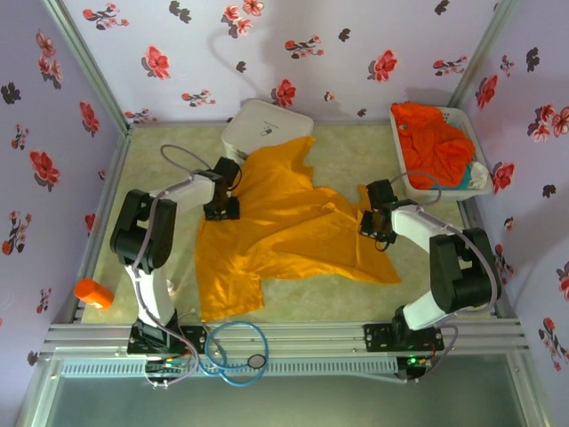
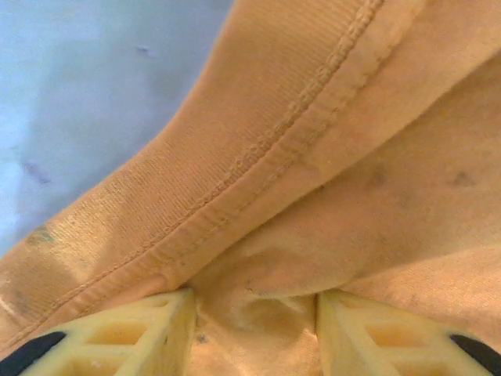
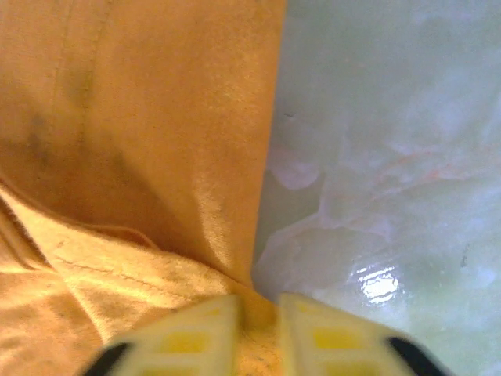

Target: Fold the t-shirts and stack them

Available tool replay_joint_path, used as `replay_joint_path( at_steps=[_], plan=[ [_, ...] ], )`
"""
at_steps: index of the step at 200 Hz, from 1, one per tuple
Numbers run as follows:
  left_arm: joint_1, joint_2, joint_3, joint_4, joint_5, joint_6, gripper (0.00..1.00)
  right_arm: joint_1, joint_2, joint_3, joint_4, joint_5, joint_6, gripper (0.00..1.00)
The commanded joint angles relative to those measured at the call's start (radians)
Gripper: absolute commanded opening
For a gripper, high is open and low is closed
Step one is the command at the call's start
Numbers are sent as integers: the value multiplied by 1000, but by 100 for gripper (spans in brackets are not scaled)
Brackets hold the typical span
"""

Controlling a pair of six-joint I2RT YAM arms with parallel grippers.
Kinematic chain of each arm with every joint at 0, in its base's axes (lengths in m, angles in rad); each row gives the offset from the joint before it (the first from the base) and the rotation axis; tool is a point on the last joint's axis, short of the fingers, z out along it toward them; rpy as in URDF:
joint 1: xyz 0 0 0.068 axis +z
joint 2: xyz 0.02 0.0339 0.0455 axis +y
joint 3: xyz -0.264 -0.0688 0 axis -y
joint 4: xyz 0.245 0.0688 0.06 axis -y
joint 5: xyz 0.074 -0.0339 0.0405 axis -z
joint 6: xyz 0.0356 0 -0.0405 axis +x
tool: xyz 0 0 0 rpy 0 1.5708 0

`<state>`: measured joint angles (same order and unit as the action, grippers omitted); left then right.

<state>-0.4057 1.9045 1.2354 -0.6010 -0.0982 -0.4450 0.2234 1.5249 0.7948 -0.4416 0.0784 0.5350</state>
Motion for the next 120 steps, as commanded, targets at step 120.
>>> replay_joint_path(
  at_steps=[120],
  plan=[
    [38,-211,-301,-114,-75,-147,44,-306,-196,-158,-34,78,189,0]
  ],
)
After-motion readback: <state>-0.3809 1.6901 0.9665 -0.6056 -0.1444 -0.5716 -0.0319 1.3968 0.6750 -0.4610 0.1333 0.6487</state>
